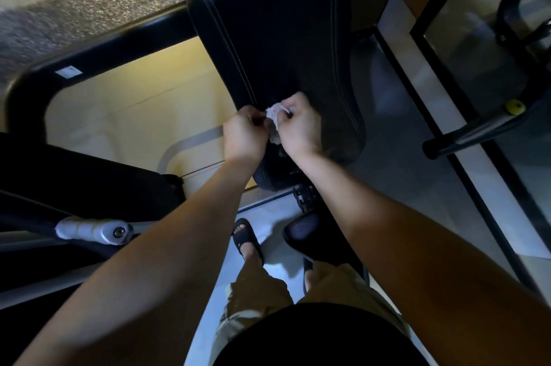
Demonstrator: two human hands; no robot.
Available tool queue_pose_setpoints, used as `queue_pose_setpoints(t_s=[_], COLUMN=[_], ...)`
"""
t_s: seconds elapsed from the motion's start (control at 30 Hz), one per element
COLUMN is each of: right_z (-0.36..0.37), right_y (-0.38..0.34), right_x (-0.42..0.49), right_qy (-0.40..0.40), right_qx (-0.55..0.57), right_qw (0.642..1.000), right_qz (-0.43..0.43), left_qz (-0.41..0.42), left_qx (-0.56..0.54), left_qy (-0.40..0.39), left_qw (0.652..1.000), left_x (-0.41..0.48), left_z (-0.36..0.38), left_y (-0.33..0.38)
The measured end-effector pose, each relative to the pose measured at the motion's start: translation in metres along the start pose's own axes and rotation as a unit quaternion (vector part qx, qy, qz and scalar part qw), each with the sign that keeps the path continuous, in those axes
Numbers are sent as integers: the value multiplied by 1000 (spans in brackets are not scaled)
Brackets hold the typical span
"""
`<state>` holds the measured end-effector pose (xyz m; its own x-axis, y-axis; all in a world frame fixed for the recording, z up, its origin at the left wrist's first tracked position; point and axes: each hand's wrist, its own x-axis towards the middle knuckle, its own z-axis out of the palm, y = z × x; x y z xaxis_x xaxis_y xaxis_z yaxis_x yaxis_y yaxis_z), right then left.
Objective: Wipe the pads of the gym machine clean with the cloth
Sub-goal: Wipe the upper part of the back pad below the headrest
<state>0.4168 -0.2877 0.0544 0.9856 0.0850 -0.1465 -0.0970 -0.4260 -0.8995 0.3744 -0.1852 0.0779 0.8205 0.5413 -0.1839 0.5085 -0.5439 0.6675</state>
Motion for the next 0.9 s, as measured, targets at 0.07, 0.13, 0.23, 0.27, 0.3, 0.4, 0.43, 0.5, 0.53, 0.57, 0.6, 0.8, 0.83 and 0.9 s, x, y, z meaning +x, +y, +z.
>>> queue_pose_setpoints(t_s=[0.07, 0.13, 0.23, 0.27, 0.3, 0.4, 0.43, 0.5, 0.53, 0.57, 0.6, 0.8, 0.83, 0.9], right_z=[-5, -5, 1, 3, 4, 0, -4, -15, -21, -27, -36, -58, -56, -50], right_y=[1, 5, 11, 10, 9, 2, 1, -1, 0, 2, 3, 0, -3, -6], right_x=[-7, -18, -29, -31, -32, -32, -31, -30, -29, -26, -24, 2, 6, 12], right_qy=[-9, -41, -69, -69, -70, -77, -75, -60, -43, -19, 10, 109, 116, 137], right_qx=[26, 56, 119, 137, 153, 179, 189, 206, 209, 206, 200, 194, 203, 211], right_qw=[1000, 998, 990, 988, 986, 981, 979, 977, 977, 978, 980, 975, 972, 967], right_qz=[-2, -11, -5, 2, 8, 5, 1, 4, 8, 11, 10, 17, 24, 32], left_qz=[-19, -50, -89, -87, -79, -33, -23, -47, -58, -66, -72, -47, -34, 6], left_qx=[-101, -212, -290, -289, -280, -231, -213, -171, -152, -142, -139, -133, -133, -124], left_qy=[-12, -49, -115, -132, -144, -178, -175, -117, -73, -39, -19, 4, -1, -21], left_qw=[995, 975, 946, 944, 946, 956, 961, 977, 984, 987, 988, 990, 991, 992], left_x=[-5, -10, -21, -23, -25, -29, -29, -28, -24, -20, -16, 18, 23, 33], left_z=[-5, -12, -25, -29, -33, -43, -45, -51, -54, -58, -62, -88, -91, -92], left_y=[-2, -3, 6, 8, 10, 14, 15, 17, 16, 15, 14, 30, 33, 38])
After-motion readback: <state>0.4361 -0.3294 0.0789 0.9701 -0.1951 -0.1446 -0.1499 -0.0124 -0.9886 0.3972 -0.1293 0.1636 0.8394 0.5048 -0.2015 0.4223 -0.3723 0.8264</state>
